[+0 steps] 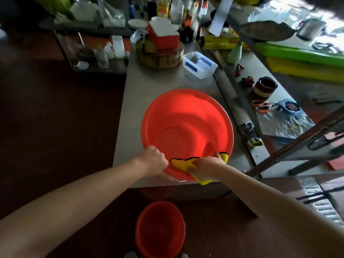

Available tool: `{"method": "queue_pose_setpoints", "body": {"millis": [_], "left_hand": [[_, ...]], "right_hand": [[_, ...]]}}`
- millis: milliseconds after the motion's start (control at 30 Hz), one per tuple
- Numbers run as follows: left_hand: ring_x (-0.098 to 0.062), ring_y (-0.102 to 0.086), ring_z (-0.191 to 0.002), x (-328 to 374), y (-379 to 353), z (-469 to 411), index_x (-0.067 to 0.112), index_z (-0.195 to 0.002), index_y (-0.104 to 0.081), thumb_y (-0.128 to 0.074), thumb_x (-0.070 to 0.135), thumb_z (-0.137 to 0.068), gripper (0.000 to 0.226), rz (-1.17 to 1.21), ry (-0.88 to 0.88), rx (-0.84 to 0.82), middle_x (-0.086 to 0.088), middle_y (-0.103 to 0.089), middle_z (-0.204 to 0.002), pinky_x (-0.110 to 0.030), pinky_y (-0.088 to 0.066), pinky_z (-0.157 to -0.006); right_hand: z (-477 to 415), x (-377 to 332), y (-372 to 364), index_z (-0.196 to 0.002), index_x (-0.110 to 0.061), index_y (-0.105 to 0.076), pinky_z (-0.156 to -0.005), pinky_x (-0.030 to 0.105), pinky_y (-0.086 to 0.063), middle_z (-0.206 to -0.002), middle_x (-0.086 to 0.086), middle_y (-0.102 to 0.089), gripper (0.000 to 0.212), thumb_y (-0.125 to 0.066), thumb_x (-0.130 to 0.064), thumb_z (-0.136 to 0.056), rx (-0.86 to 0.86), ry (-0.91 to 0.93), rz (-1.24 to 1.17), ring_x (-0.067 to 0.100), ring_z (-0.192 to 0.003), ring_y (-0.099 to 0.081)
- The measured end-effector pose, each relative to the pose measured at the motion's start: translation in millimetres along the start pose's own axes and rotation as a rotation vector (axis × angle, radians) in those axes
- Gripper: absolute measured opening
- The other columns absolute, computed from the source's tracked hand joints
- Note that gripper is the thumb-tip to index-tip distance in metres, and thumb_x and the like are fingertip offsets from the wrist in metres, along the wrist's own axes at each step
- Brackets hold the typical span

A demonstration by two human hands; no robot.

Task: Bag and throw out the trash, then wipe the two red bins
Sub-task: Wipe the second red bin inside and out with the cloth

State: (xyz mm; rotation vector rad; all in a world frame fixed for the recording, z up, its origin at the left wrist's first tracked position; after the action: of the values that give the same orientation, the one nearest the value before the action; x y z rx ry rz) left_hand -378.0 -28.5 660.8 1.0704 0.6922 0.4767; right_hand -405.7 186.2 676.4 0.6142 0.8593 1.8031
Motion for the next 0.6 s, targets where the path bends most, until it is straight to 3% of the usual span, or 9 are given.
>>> {"method": "queue_pose_setpoints", "body": {"millis": [100,167,233,333,433,600], "left_hand": [[-0.025,-0.070,-0.076,-16,1,5,0.019,-0.077,-0.060,-0.010,0.092,-0.067,0.089,0.017,0.059,0.097,-0.002,-0.070,-0.081,-0.033,-0.047,-0.074],[-0.025,-0.070,-0.074,-21,2,7,0.019,-0.079,-0.060,-0.009,0.093,-0.067,0.090,0.032,0.071,0.086,0.000,-0.068,-0.078,-0.034,-0.049,-0.071],[-0.024,-0.069,-0.073,-23,2,7,0.020,-0.082,-0.061,-0.006,0.094,-0.066,0.093,0.074,0.104,0.083,0.001,-0.065,-0.076,-0.033,-0.046,-0.065],[-0.024,-0.068,-0.073,-31,0,10,0.020,-0.084,-0.064,-0.007,0.096,-0.065,0.097,0.128,0.174,0.070,0.003,-0.058,-0.071,-0.032,-0.044,-0.064],[-0.023,-0.066,-0.071,-37,1,15,0.021,-0.084,-0.062,-0.004,0.098,-0.061,0.099,0.155,0.204,0.052,0.006,-0.044,-0.063,-0.033,-0.043,-0.063],[-0.020,-0.058,-0.063,-48,-2,24,0.023,-0.083,-0.060,0.005,0.099,-0.055,0.104,0.184,0.187,0.038,0.007,-0.047,-0.063,-0.033,-0.042,-0.062]], "right_hand": [[2,-10,15,-0.111,-0.047,-0.067,-0.113,0.069,0.016,-0.091,-0.009,-0.072,0.113,0.017,-0.094,-0.054,0.003,-0.013,0.009,0.024,-0.130,-0.050],[2,-14,23,-0.093,-0.039,-0.077,-0.107,0.070,0.022,-0.070,-0.007,-0.072,0.125,0.016,-0.107,-0.043,-0.018,-0.030,-0.015,0.023,-0.124,-0.050],[2,-16,30,-0.093,-0.037,-0.077,-0.104,0.075,0.023,-0.075,-0.006,-0.072,0.119,0.010,-0.105,-0.050,0.021,-0.024,-0.011,0.027,-0.129,-0.047],[5,-14,42,-0.103,-0.036,-0.070,-0.102,0.081,0.013,-0.096,-0.007,-0.069,0.089,-0.009,-0.085,-0.061,0.119,-0.017,-0.006,0.033,-0.134,-0.043],[5,-17,47,-0.113,-0.039,-0.063,-0.101,0.083,0.005,-0.112,-0.008,-0.063,0.083,-0.013,-0.080,-0.063,0.123,0.020,-0.040,0.031,-0.134,-0.042],[6,-22,47,-0.101,-0.042,-0.057,-0.102,0.084,-0.005,-0.100,-0.013,-0.057,0.059,-0.027,-0.083,-0.072,0.120,0.070,-0.091,0.028,-0.126,-0.048]]}}
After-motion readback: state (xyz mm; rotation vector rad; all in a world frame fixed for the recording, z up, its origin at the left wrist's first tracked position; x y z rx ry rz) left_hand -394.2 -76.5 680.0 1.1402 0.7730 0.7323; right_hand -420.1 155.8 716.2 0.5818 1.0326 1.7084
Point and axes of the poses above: each hand's wrist, its own z-axis away from the middle knuckle, its own y-axis out of the back of the hand, x = y × z, the point moved 1 cm from there along -z, towards the middle knuckle
